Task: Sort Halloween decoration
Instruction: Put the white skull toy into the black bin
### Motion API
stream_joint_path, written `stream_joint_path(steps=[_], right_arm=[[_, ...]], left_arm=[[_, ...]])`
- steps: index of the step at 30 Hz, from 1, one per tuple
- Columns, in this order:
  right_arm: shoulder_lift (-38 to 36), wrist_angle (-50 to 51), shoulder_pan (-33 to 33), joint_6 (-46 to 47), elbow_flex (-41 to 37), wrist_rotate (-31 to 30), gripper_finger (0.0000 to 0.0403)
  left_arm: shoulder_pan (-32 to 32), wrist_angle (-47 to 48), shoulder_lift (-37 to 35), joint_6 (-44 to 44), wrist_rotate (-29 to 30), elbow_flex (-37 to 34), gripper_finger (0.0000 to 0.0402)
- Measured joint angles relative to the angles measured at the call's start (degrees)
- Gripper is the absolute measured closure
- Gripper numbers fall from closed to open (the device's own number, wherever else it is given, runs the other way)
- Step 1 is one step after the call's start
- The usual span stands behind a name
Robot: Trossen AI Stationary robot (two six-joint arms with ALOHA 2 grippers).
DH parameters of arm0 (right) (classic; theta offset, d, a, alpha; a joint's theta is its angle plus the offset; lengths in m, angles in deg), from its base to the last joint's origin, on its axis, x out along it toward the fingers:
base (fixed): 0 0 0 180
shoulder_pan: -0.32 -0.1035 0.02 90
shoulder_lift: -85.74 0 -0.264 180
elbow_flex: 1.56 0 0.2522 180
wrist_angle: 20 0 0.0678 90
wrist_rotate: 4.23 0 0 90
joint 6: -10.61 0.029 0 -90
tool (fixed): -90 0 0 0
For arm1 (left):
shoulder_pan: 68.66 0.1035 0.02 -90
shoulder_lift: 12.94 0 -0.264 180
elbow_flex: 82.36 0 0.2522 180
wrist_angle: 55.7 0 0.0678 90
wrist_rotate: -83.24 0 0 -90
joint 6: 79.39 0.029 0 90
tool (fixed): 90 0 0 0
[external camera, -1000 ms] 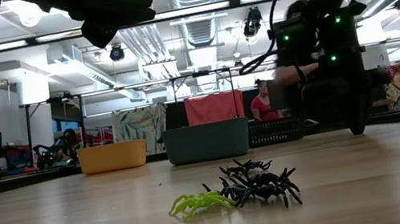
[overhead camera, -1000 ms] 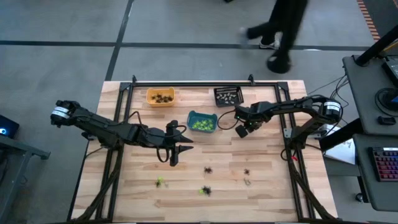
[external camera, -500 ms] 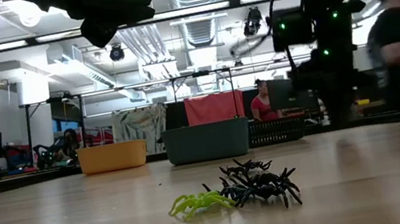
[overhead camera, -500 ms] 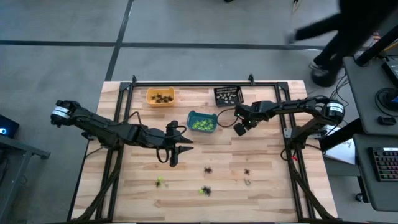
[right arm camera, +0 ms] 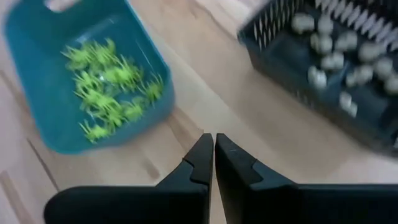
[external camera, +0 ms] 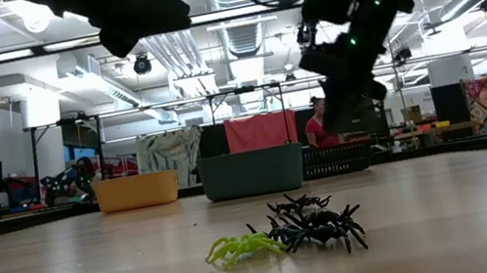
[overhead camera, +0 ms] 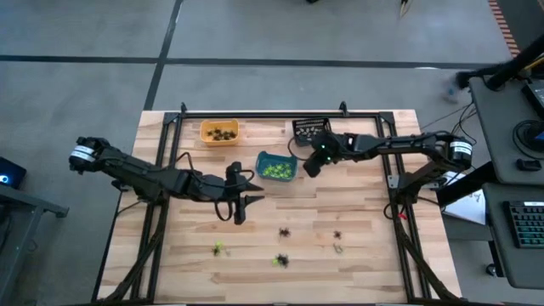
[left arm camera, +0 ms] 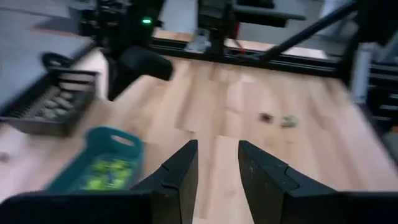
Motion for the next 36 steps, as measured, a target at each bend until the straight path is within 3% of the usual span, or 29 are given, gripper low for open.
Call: stream_joint_path(steps=[8, 18, 21, 26, 30, 36], right_arm=[[0.0, 0.7, 0.7, -11.4, 6.8, 0.1, 0.0394], [0.0, -3.2, 6.0, -23.5, 9.3, 0.0, 0.0394], [0.0, -4.8, 7.4, -25.4, 8.7, 0.0, 0.0394], [0.0, -3.8, 8.2, -25.6, 8.4, 0.4, 0.0394], [-0.1, -2.0, 8.1, -24.4, 8.4, 0.5, 0.0394], [-0.1, -0.4, 8.1, -21.9, 8.4, 0.5, 0.0394]], left_arm=[[10.8, -0.3, 0.0, 10.8, -0.2, 0.0, 0.0319], [35.1, -12.1, 5.4, 22.7, -27.3, 0.1, 0.0324], [39.2, -17.9, 9.6, 22.7, -30.8, 0.1, 0.0324], [41.7, -26.1, 16.7, 19.8, -31.1, 0.2, 0.0324], [42.4, -22.8, 21.3, 19.9, -31.3, 4.6, 0.0324], [43.8, -6.0, 26.4, 28.2, -31.2, 14.2, 0.0318]])
